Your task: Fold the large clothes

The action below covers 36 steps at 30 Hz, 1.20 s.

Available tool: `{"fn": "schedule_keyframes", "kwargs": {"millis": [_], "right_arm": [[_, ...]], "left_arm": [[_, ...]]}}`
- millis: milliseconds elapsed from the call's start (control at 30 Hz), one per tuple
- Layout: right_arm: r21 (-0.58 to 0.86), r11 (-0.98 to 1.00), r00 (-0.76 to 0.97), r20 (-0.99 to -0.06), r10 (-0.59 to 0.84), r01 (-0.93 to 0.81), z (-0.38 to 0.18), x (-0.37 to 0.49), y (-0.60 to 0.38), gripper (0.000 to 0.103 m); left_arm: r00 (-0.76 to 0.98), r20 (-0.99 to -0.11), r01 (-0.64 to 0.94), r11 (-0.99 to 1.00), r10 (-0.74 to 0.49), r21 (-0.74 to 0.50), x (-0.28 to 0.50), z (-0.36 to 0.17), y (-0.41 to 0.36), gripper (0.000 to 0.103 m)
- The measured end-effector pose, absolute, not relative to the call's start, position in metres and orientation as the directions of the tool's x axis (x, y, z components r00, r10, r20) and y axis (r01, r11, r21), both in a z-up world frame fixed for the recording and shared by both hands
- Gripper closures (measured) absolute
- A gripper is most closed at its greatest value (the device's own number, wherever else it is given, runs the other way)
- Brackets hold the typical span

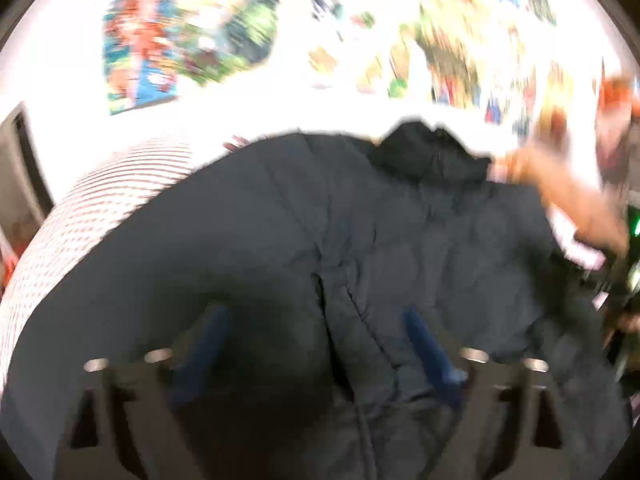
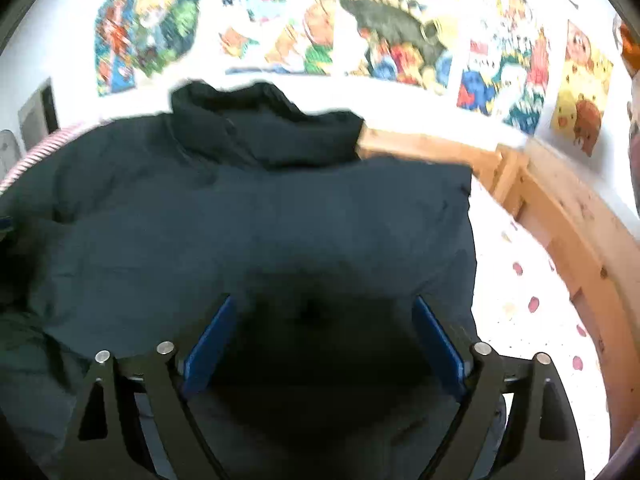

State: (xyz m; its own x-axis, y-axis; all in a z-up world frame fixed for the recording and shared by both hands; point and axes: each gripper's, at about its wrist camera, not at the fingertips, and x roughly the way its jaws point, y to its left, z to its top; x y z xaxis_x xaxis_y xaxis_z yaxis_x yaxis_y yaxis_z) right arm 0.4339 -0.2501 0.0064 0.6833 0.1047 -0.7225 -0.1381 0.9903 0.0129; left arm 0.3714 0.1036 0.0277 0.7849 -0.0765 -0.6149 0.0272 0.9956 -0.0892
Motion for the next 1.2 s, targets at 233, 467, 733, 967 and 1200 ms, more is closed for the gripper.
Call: {"fn": "schedule_keyframes", "kwargs": {"millis": [233,467,733,967,1200], "right_arm": [[0.101,0.953,0.704,-0.653,0.280,-0.286,0.053,0.407,-0.212,0.003],[0.073,0.891,0.574,-0.741,0.349,-0.448,0.085,0.388,-0.145,0.002],[0.068,0.818,0.362,-0.873,0.326,-0.571,0.076,0.373,-0.074,0.002],[-0.090,0.793,0.497,-0.820,0.285,-0.603,0.047,0.381,-0.049,0.002],[-0.031,0.843,0.449,-0.856,0.255,-0.537,0.003,0.446,-0.025,0.002]], "left_arm": [[0.778,-0.621,-0.118,0.947,-0.099,-0.299,0.274,0.037,0.174,0.007],[0.740,-0.669,-0.324,0.835,-0.070,-0.446,0.185,0.015,0.237,0.003],[0.761,-0.632,-0.458,0.568,-0.148,-0.684,0.155,-0.049,0.267,0.001],[0.801,-0.598,-0.503,0.531,-0.008,-0.682,0.172,-0.049,0.266,0.004],[0.771,-0.629,-0.578,0.524,0.102,-0.625,0.188,-0.060,0.277,0.052]]}}
